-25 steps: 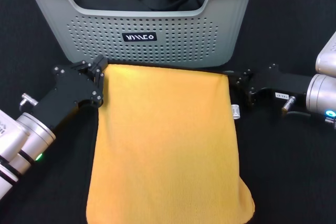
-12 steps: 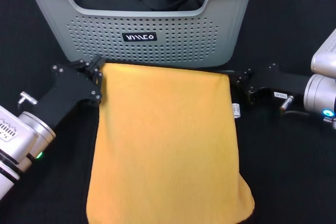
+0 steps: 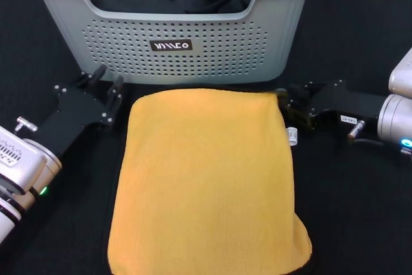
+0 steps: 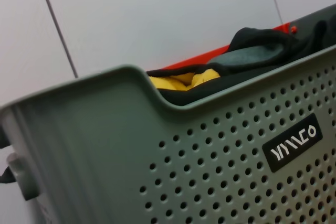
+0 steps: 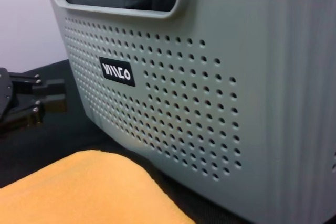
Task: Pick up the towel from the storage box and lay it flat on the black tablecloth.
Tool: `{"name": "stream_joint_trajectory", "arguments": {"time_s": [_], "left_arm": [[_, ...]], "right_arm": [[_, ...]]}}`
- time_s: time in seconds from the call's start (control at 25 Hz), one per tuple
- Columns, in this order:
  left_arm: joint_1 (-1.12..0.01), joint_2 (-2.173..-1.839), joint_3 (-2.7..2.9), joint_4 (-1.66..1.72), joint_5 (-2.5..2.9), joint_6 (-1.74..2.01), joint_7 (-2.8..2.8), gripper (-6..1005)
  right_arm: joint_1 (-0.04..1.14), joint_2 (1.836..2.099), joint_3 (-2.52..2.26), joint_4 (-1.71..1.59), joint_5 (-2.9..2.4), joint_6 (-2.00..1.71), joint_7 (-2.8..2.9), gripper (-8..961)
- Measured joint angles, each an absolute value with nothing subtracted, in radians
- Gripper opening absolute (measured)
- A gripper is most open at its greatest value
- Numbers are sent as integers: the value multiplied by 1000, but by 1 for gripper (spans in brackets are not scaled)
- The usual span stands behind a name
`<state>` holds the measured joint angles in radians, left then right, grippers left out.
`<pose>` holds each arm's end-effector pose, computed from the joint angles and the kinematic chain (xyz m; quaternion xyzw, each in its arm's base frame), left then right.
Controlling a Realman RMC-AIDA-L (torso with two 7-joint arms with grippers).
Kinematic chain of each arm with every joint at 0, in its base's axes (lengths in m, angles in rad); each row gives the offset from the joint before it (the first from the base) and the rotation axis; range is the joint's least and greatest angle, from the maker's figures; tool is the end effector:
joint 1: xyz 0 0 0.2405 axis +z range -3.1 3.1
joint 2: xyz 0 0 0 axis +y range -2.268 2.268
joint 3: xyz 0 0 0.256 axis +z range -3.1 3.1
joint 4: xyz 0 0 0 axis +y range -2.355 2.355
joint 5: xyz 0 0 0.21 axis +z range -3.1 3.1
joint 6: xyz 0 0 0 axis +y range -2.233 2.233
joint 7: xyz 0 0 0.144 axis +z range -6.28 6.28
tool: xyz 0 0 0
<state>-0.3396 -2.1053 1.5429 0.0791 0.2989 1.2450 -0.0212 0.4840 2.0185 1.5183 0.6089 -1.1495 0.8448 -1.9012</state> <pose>-0.3388 0.2801 -0.0457 -0.8142 -0.0951 -0.2051 0.5348 0.2467 0.3618 -0.0664 -0.9260 0.2111 0.1938 0.2457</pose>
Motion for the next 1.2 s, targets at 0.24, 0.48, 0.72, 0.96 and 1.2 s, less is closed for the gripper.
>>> {"name": "stream_joint_trajectory", "arguments": {"time_s": [0.24, 0.48, 0.72, 0.96, 1.2], "left_arm": [[-314, -2107, 1549, 83, 297, 1258, -24, 308], [-287, -2107, 1549, 83, 297, 1299, -62, 345], [-250, -2086, 1550, 85, 316, 1459, -301, 347], [-251, -2025, 1551, 86, 500, 1711, -528, 342], [-283, -1979, 1551, 128, 657, 1909, -643, 342]], "right_arm": [[471, 2003, 1528, 614, -1150, 892, -1817, 286], [447, 1952, 1543, 622, -1157, 977, -1753, 539], [342, 1954, 1751, 625, -1154, 1365, -1934, 825], [280, 1958, 1853, 625, -1151, 1715, -2121, 861], [250, 1958, 1837, 683, -1153, 1796, -2165, 860]]}}
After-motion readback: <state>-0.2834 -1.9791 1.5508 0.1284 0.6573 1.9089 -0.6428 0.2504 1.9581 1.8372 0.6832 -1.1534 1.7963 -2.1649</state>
